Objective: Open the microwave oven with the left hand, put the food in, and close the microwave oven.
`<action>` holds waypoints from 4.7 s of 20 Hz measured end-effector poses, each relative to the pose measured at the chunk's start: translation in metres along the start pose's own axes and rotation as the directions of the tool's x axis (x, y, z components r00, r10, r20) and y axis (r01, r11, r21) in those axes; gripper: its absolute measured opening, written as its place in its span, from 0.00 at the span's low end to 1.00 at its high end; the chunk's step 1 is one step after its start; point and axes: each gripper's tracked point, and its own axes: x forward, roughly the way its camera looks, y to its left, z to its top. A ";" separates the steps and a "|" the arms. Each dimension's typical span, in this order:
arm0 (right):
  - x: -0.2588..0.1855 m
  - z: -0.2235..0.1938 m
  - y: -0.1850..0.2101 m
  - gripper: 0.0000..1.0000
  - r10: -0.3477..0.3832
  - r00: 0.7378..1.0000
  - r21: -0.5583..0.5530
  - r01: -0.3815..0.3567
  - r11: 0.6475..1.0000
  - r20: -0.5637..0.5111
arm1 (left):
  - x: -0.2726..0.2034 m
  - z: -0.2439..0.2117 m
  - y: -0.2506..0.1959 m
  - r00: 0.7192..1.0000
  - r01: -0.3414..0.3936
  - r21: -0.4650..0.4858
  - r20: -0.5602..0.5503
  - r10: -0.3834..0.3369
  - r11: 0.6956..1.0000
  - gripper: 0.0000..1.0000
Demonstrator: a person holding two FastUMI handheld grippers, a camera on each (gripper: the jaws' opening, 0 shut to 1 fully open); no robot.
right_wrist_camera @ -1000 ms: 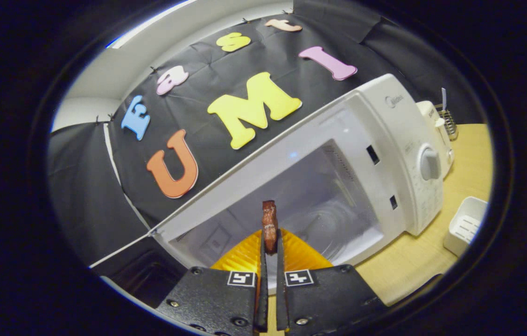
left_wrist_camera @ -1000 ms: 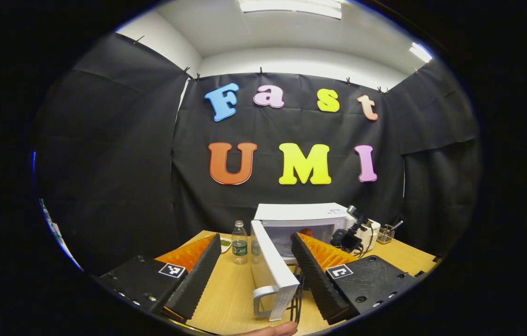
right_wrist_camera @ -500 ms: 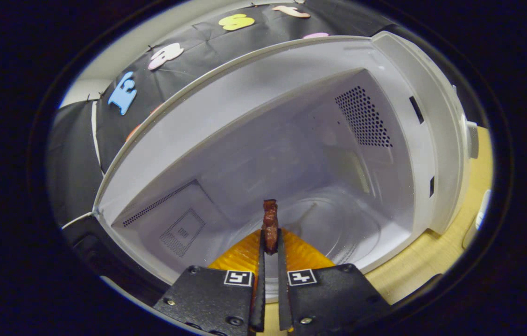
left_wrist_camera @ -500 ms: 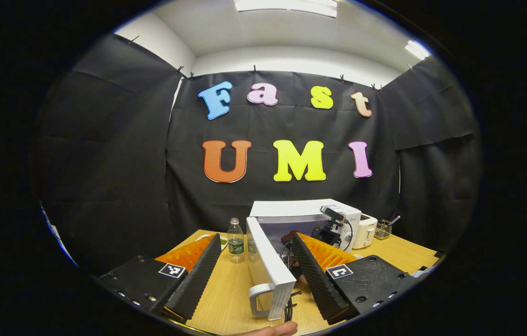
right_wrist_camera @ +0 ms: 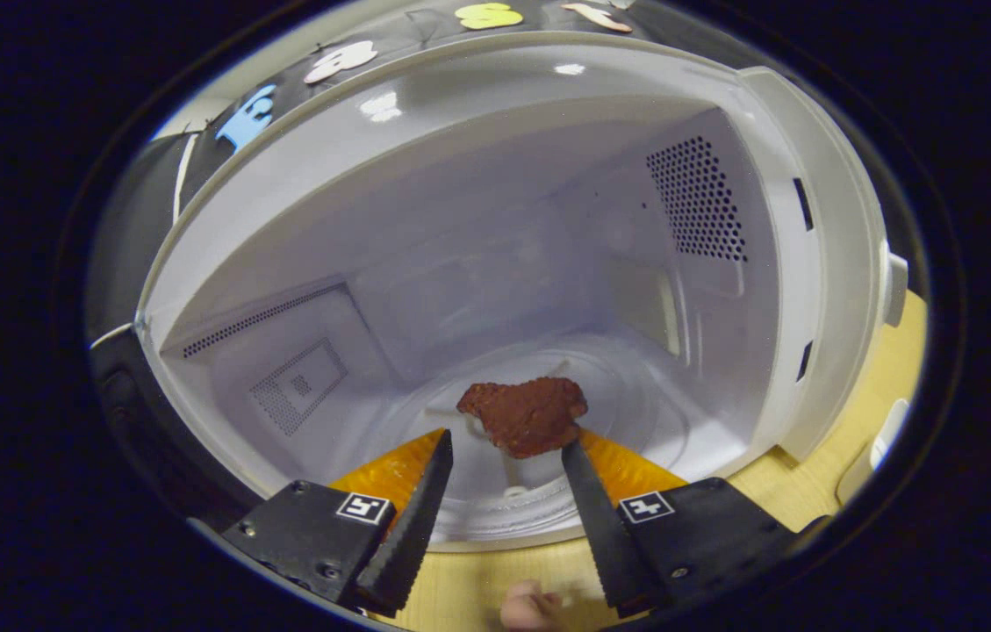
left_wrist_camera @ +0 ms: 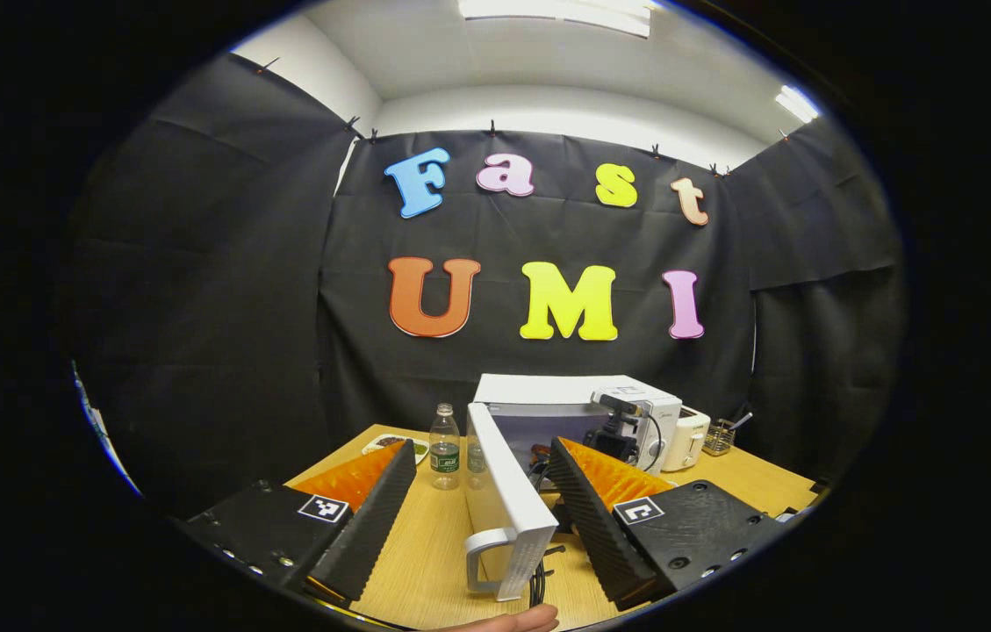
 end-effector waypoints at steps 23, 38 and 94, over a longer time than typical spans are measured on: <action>-0.113 0.033 -0.011 0.87 0.162 0.961 -0.329 -0.232 0.915 -0.225 | -0.027 -0.005 0.019 0.999 -0.048 -0.039 0.008 0.048 0.998 0.94; -0.386 0.180 -0.064 0.86 0.253 0.937 -0.300 -0.176 0.938 0.242 | -0.010 -0.071 0.068 0.995 -0.088 0.005 -0.055 0.088 0.996 0.94; -0.556 0.216 -0.224 0.88 0.063 0.918 -0.260 0.045 0.964 0.392 | 0.154 -0.165 -0.198 0.937 0.318 -0.032 -0.140 -0.319 0.948 0.00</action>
